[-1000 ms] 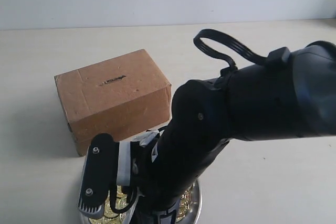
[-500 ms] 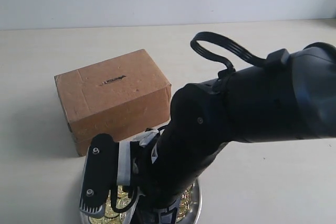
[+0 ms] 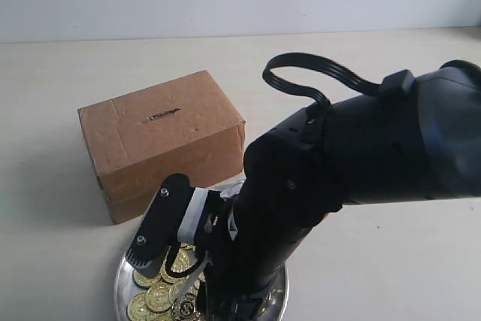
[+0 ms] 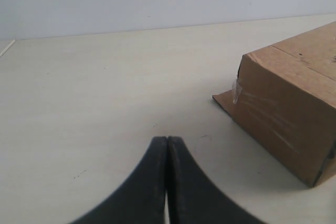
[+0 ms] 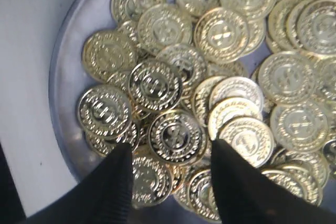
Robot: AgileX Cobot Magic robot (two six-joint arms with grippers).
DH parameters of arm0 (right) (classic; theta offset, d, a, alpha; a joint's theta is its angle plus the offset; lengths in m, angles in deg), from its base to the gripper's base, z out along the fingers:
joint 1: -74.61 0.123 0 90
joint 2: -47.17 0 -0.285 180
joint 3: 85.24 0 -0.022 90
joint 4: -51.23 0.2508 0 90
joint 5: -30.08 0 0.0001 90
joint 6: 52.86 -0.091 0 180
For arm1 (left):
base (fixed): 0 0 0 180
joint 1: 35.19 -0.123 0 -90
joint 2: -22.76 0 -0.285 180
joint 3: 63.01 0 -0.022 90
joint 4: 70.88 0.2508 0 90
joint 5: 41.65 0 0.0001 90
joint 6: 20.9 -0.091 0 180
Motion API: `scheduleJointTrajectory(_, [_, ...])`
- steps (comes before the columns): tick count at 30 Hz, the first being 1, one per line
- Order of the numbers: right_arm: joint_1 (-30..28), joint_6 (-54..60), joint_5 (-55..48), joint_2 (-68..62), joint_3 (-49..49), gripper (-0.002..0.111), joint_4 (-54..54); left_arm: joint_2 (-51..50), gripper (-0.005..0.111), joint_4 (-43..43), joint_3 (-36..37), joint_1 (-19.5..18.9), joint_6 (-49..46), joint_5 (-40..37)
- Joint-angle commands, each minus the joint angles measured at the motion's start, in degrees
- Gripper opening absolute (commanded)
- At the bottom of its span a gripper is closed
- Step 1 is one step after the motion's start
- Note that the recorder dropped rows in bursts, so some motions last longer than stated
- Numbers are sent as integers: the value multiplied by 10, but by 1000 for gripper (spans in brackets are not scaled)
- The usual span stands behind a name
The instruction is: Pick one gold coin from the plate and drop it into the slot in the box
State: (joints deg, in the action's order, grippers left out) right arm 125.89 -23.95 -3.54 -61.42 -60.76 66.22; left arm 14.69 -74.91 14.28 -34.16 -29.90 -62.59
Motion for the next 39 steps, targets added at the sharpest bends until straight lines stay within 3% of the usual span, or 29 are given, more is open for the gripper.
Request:
scheduleJointTrajectory(1, [0,-88,-50,0,-3,46,-4,3,0,-5,-1,4,5,5])
scheduleJointTrajectory(9, [0,-261,-49,0,-3,46,-4,3,0,-5,-1,4,5,5])
scheduleJointTrajectory(22, [0,-407,-36,-7,-3,46,-5,3,0,-5,-1,4,5,5])
scheduleJointTrajectory(39, [20,-407,-13,-41,-3,46,-10,3,0,-5,-1,4,5,5])
